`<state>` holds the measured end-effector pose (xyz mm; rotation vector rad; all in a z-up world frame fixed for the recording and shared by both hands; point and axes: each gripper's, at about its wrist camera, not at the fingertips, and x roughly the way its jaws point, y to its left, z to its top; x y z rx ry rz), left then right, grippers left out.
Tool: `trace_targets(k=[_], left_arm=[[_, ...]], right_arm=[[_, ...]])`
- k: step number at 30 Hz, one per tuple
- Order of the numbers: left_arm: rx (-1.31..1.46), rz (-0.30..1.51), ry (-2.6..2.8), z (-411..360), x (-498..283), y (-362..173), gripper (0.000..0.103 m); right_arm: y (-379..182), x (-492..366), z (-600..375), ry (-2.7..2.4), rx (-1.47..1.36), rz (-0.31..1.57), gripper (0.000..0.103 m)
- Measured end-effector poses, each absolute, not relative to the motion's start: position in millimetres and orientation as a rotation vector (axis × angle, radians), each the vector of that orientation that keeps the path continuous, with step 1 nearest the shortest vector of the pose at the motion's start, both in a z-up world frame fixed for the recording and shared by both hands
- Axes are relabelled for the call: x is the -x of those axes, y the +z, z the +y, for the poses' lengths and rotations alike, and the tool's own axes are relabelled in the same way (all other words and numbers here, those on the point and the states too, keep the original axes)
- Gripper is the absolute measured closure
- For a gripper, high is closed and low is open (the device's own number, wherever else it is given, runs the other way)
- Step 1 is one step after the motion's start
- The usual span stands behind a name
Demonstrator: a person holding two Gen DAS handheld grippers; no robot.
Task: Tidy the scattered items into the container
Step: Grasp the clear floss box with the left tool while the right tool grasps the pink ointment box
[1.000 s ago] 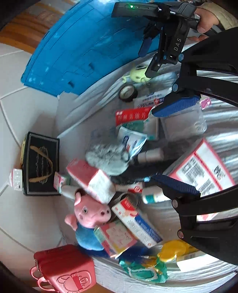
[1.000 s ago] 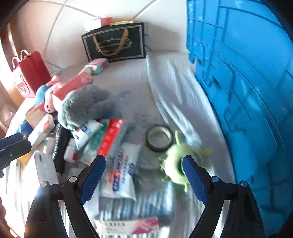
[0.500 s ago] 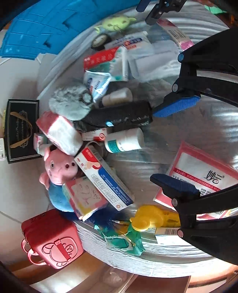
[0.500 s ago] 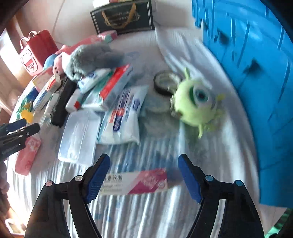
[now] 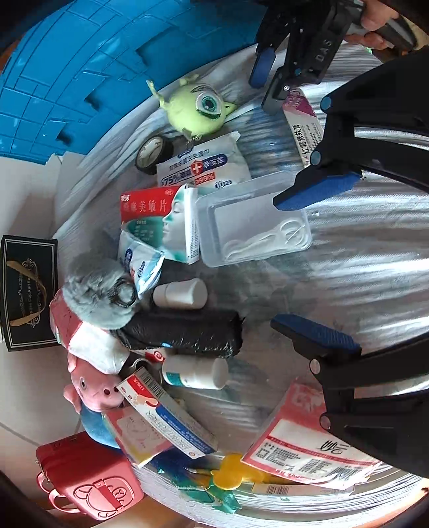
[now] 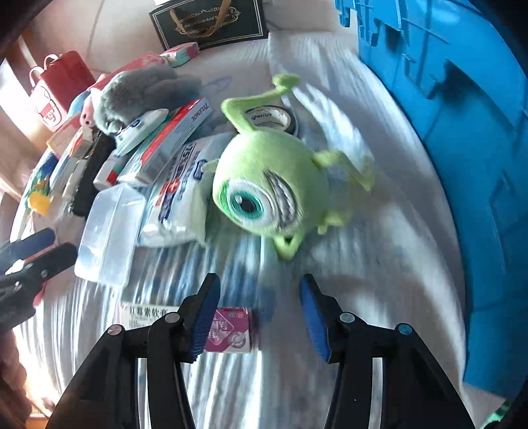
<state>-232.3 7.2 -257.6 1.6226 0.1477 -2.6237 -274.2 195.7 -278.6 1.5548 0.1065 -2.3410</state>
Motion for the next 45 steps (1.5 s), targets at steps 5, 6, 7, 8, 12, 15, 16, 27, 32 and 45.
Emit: trace_targets(k=[5,6,7,8,12,15,16,27,32,45], left_arm=[[-1.616,0.314,-2.712,18.6,246.6,-253.6,0.038],[-1.614,0.301,-2.726,23.9,254.2,-254.3,0.038],[-1.633,0.238,-2.688,29.0,262.9,-259.1,0.039],[-1.630,0.139,-2.629,33.1,269.1,-263.8,0.038],[-1.688,0.107,-2.519,13.3,265.8,-276.8,0.047],[-1.717,0.128,-2.467,-4.0,251.8,-288.2,0.046],[-1.707,0.166,-2.486,-7.5,248.5,-287.5,0.047],[-1.646,0.217,-2.473,-15.1,219.4,-276.6,0.069],[-1.645,0.229,-2.434,-31.7,178.2,-274.5,0.069],[-1.622,0.208,-2.430,-19.7,211.6,-284.7,0.028]], right_arm=[[-268.9,250.3,210.1,-2.423,-1.527,0.150,0.043],[-268.5,250.0,212.3,-2.430,-1.531,0.152,0.043],[-267.7,251.9,214.9,-2.437,-1.530,0.147,0.043],[-266.9,253.5,220.5,-2.441,-1.515,0.141,0.043],[-262.3,257.5,210.9,-2.387,-1.474,0.190,0.043],[-262.0,250.8,195.6,-2.299,-1.445,0.204,0.038],[-263.8,248.0,191.0,-2.269,-1.441,0.203,0.024],[-290.2,240.1,153.3,-2.168,-1.423,0.432,0.042],[-291.0,250.9,141.7,-2.075,-1.474,0.204,0.064],[-278.4,252.2,121.1,-2.081,-1.366,0.324,0.031]])
